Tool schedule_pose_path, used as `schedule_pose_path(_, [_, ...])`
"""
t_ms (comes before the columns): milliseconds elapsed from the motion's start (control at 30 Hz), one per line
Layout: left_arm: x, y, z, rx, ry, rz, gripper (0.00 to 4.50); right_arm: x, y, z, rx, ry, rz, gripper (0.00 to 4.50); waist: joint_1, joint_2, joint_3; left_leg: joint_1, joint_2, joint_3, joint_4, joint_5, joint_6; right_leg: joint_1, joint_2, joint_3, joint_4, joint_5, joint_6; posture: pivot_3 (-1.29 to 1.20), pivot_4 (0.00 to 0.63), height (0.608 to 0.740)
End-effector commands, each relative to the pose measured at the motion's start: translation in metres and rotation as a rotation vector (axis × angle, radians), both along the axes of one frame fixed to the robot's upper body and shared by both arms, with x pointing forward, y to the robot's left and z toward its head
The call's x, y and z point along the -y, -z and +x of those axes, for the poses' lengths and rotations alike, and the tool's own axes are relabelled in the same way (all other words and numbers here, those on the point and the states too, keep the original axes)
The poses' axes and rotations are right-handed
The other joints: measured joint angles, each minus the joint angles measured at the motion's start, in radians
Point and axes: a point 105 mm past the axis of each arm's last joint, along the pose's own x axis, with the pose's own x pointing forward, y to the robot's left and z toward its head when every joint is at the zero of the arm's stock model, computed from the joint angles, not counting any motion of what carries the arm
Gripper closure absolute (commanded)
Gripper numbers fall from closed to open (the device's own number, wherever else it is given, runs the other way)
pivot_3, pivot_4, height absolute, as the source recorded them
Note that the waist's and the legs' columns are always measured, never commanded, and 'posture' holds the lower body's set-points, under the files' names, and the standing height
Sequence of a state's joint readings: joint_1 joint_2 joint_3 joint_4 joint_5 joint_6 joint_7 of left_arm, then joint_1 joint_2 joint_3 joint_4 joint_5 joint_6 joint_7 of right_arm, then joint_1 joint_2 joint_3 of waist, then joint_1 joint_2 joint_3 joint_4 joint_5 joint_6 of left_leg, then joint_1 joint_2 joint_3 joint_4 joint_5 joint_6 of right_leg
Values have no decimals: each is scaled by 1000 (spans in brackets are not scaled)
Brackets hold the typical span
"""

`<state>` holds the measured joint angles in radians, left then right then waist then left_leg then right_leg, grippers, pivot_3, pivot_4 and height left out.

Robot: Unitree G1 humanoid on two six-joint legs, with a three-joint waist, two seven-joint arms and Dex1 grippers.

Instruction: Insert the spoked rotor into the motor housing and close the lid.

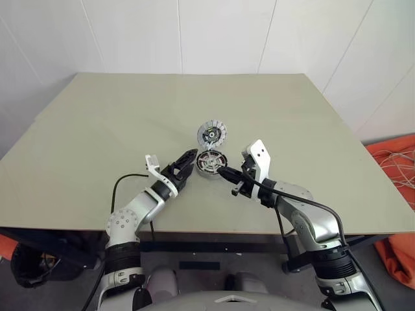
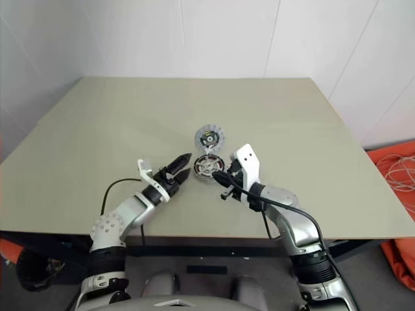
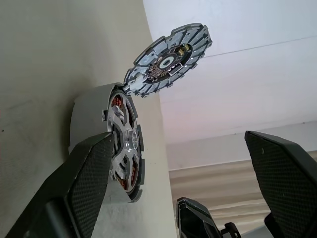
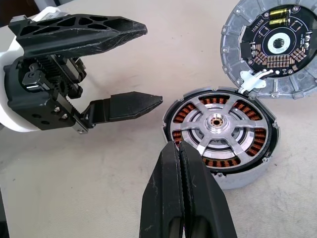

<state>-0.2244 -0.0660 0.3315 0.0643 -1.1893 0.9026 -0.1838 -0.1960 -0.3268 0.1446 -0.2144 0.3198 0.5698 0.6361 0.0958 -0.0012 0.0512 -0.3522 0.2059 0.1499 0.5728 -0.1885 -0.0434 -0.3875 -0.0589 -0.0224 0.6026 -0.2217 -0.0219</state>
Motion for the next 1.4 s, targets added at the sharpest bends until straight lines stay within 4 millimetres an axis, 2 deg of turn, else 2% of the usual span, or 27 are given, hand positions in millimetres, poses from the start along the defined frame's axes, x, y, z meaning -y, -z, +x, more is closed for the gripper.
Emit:
schedule_pose_path(33, [-5, -19, 0, 198, -27, 182, 33, -3, -17, 7, 64, -12, 14, 4500, -1, 0, 0, 0, 0, 0, 0, 0, 0, 0, 0, 0, 0, 0, 0, 0, 0, 740])
schedule_pose_path(267, [-36, -31, 3, 463, -265, 551, 33, -5, -17, 15, 75, 15, 12, 4500, -2, 1, 0, 0, 1, 0, -1, 0, 0, 0, -1, 0, -1, 0, 0, 0, 0, 740])
schedule_pose_path(300, [-40, -31, 1, 472, -293, 575, 212, -7, -16, 16, 79, 23, 7, 4500, -2, 1, 0, 0, 1, 0, -1, 0, 0, 0, -1, 0, -1, 0, 0, 0, 0, 740])
schedule_pose_path(367, [-46, -30, -3, 489, -324, 620, 651, -10, -14, 19, 82, 32, -1, 4500, -3, 1, 0, 0, 1, 0, -1, 0, 0, 0, -1, 0, -1, 0, 0, 0, 0, 740])
schedule_pose_path(700, [-43, -14, -21, 604, -264, 890, 3987, -28, 1, 42, 101, 59, -110, 4500, -6, 2, 1, 0, 1, 0, -1, 0, 0, -1, 0, 0, 0, 0, 0, 0, 0, 740])
schedule_pose_path(767, [-44, -12, -20, 611, -285, 947, 4485, -31, 0, 45, 106, 66, -114, 4500, -7, 2, 1, 0, 1, 0, -1, 0, 0, -1, 0, 0, 0, 0, 0, 0, 0, 740])
schedule_pose_path(1133, [-44, -7, -18, 612, -308, 1003, 4485, -41, -9, 63, 140, 96, -115, 4500, -25, 2, 1, 0, 1, 0, -1, 0, 0, -2, 0, 1, 2, 0, -1, 0, 0, 740])
schedule_pose_path(1400, [-41, -6, -19, 614, -291, 995, 4485, -40, 13, 69, 63, 88, -198, 4500, -27, 2, 1, 1, 1, 0, -1, 1, -1, -1, 0, 1, 3, 2, -4, 0, 0, 740])
